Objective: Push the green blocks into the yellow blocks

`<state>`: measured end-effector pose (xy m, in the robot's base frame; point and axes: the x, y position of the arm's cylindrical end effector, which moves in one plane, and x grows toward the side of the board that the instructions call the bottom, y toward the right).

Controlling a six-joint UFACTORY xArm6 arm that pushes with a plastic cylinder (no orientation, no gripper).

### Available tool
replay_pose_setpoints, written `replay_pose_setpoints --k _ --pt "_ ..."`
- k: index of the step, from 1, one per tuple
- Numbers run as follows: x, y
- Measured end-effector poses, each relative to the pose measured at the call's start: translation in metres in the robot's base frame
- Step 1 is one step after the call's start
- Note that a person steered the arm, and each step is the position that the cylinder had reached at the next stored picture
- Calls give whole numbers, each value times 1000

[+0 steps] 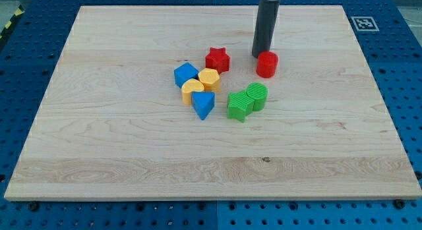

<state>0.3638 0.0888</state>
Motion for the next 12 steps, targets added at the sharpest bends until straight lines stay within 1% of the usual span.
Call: replay_pose_setpoints --k 1,3,4,5,6,7,8,11,12 --pt "33 0" --pt "-12 9" --pt "-3 47" --pt "17 83" --pt "47 98" --pt "73 98" --pt "82 84" --pt "82 -19" --pt "81 -13"
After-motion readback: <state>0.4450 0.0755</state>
